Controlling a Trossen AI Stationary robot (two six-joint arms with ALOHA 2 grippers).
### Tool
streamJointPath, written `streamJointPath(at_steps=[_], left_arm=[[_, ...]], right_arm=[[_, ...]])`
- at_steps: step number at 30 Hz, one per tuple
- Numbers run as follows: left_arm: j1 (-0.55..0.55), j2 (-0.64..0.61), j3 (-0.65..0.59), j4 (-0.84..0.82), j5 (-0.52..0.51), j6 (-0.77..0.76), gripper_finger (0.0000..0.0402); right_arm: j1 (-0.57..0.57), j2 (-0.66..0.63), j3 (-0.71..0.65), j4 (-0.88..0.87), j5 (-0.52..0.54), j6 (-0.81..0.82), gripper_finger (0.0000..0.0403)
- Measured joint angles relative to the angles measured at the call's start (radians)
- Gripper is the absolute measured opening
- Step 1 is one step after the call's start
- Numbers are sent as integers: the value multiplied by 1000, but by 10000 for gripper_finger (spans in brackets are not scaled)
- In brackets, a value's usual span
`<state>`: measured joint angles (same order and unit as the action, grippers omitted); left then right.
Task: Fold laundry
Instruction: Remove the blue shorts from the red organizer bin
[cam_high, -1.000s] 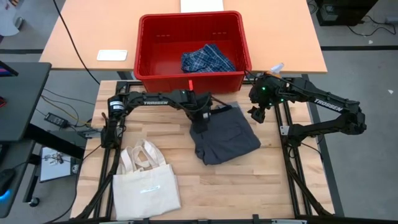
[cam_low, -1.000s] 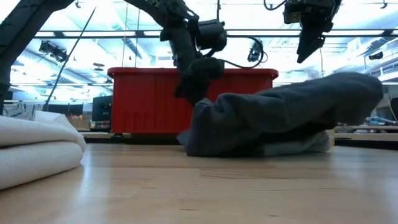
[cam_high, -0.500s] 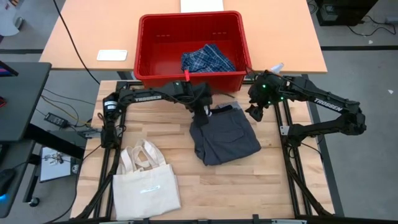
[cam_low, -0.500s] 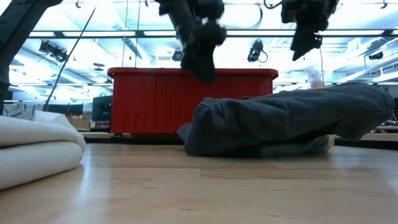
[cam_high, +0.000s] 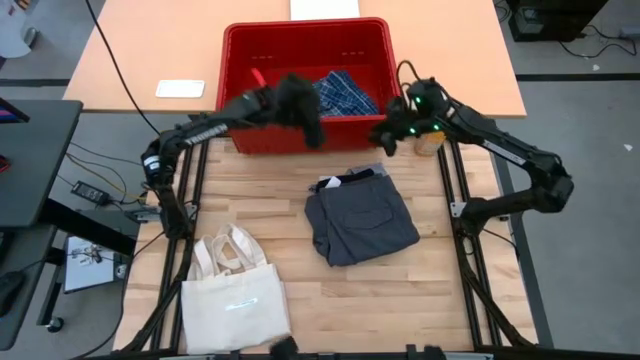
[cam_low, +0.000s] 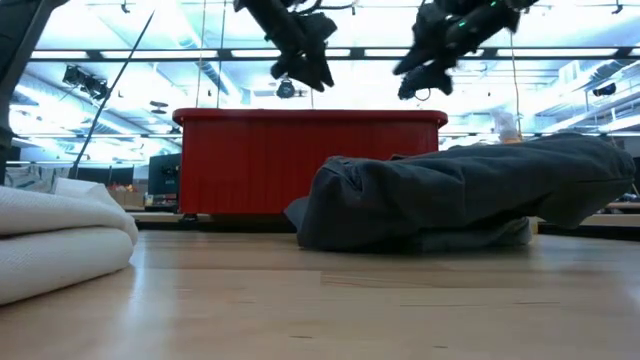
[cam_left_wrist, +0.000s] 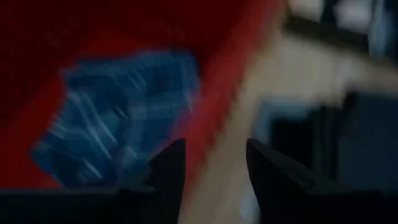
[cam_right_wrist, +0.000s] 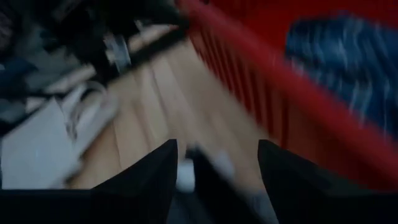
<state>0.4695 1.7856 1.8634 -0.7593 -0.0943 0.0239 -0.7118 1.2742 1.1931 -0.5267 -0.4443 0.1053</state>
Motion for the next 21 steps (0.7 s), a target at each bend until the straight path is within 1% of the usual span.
streamJointPath(at_steps=[2,6,8,10,12,14,17,21], left_arm=[[64,-15,1,39,21,-33,164],[186,-13,-2,79,145,-116,152],[235,-9,-2,108,195,-152,147],[277,-6,-2,127,224,-190,143],[313,4,-2,136,260,-219,139],[343,21,-2,150,313,-253,133],[374,60,-2,153,390,-283,121],[400,112,-2,191,406,-293,106]], right_arm=[[-19,39,0,118,-29,0,227],[-43,102,1,326,-82,35,226],[-55,125,9,389,-103,65,226],[-63,150,39,408,-105,66,226],[-72,177,82,414,-93,28,226],[-80,209,135,415,-72,-12,226],[-101,276,232,408,-46,-27,226],[-139,387,355,397,-35,-1,226]])
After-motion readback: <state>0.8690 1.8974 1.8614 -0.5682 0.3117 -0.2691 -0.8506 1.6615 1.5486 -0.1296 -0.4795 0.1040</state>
